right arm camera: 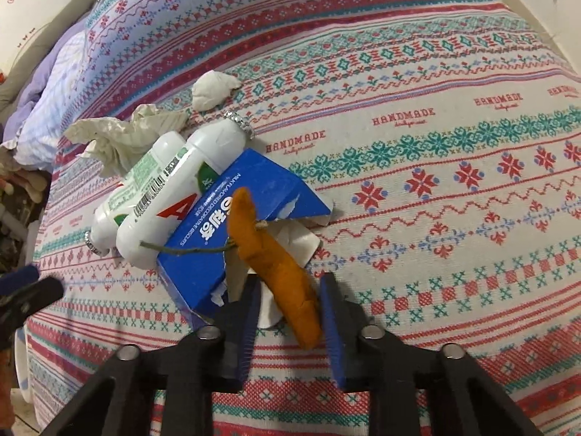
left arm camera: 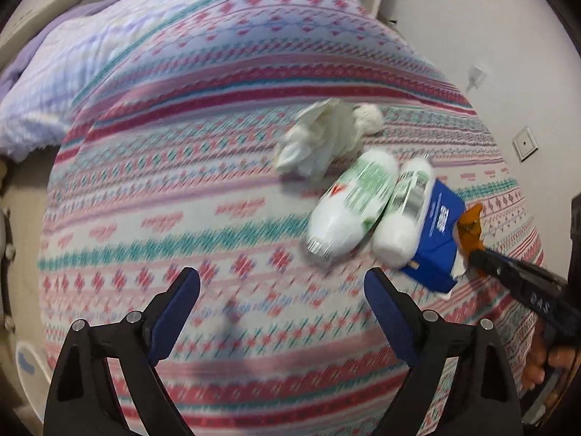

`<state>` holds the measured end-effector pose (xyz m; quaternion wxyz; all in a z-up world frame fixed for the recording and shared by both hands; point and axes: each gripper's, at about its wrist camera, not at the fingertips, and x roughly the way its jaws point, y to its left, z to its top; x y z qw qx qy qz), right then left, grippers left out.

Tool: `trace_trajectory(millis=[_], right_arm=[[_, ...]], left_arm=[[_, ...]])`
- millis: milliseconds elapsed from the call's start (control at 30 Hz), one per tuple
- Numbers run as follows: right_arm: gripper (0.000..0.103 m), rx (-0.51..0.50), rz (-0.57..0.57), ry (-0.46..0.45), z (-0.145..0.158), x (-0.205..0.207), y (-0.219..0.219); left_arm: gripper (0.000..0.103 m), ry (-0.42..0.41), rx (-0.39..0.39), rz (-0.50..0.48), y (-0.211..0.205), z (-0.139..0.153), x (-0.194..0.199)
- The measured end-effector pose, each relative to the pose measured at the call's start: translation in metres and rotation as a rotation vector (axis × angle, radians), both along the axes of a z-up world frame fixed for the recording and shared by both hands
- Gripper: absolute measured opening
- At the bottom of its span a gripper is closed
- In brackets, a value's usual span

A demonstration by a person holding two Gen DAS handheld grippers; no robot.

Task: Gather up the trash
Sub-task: 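Grasp the orange peel with the right gripper while the left gripper grasps a white AD bottle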

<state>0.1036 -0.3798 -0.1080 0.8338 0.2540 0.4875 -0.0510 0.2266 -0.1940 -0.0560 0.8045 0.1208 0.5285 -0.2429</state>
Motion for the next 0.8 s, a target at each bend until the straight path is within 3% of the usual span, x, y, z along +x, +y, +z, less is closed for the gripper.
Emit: trace_trajectory(millis=[67, 133, 233, 400, 567, 600, 633, 700, 800], right_arm=[[0.018, 0.013, -0.009, -0.005, 0.004, -0.005, -0.003], [0.016, 0.024, -0.030, -0.007, 0.008, -0.008, -0.009], [0.014, 0.029, -0.046, -0.011, 0.015, -0.015, -0.015], [0.014, 0.026, -0.052, -0.008, 0.020, -0.023, -0.020], [0.014, 0.032, -0.070, 0.015, 0.016, -0.029, -0.030], [0.014, 0.032, -0.069, 0.017, 0.017, -0.030, -0.030], [0.014, 0.029, -0.067, 0.020, 0.018, -0.031, -0.030], [0.014, 0.026, -0.064, 0.024, 0.018, -0.031, -0.030], [0.014, 0.017, -0.060, 0.031, 0.021, -0.033, -0.026]], left_arm=[[0.087, 0.005, -0.024, -0.038, -0.013, 0.001, 0.006], [0.073, 0.019, -0.029, -0.075, -0.025, -0.001, 0.011], [0.065, 0.030, -0.027, -0.113, -0.041, -0.005, 0.020], [0.061, 0.040, -0.003, -0.151, -0.063, -0.014, 0.028], [0.056, 0.118, -0.020, -0.140, -0.068, -0.034, 0.027], [0.051, 0.100, -0.015, -0.136, -0.067, -0.035, 0.024], [0.039, 0.080, -0.008, -0.133, -0.066, -0.034, 0.021], [0.029, 0.071, -0.022, -0.113, -0.061, -0.032, 0.016], [0.029, 0.054, -0.045, -0.066, -0.044, -0.026, 0.004]])
